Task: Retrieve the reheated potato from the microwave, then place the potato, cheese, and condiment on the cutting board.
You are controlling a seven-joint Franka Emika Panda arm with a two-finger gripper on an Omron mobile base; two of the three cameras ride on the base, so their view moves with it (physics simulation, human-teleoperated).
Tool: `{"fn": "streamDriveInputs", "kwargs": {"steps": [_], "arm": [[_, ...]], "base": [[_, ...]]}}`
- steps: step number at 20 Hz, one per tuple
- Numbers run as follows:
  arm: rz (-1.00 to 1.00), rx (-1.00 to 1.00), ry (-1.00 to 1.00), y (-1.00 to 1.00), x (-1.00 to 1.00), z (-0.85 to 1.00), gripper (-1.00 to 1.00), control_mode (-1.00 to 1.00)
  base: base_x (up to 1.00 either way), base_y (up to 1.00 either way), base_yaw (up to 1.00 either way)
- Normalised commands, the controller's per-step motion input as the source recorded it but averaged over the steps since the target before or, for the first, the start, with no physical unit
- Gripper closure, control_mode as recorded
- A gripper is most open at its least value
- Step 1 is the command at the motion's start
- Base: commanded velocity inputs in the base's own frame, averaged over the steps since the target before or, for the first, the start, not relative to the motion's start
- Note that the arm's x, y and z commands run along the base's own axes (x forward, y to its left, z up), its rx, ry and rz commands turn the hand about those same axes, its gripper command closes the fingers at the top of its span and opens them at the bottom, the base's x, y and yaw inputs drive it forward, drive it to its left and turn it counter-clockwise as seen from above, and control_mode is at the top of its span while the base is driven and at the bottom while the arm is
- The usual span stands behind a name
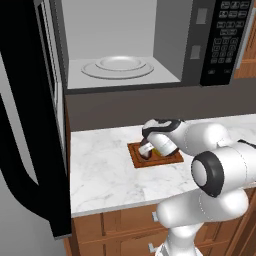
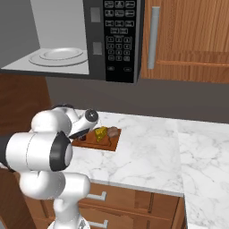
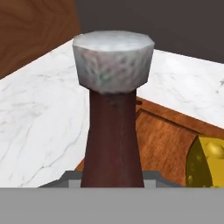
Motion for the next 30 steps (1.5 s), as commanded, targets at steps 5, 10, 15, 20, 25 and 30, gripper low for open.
{"fn": "streamDriveInputs", "kwargs": {"steps": [5,10,15,20,25,30], "arm": [[0.0,0.0,-0.02,-0.02,0.08,-0.1,1.0,-1.0],[0.0,0.0,0.0,0.0,0.03,-0.19,1.0,-1.0],[0.0,0.0,0.0,0.0,0.1,-0.18,1.0,-1.0],[0.0,0.0,0.0,0.0,0.12,-0.14,1.0,-1.0],[0.0,0.0,0.0,0.0,0.06,-0.13,1.0,-1.0],[0.0,0.0,-0.02,0.0,-0.01,-0.09,-1.0,-1.0]], "base": [[0.0,0.0,0.0],[0.0,0.0,0.0],[0.0,0.0,0.0],[0.0,0.0,0.0],[0.0,0.0,0.0],[0.0,0.0,0.0]]}}
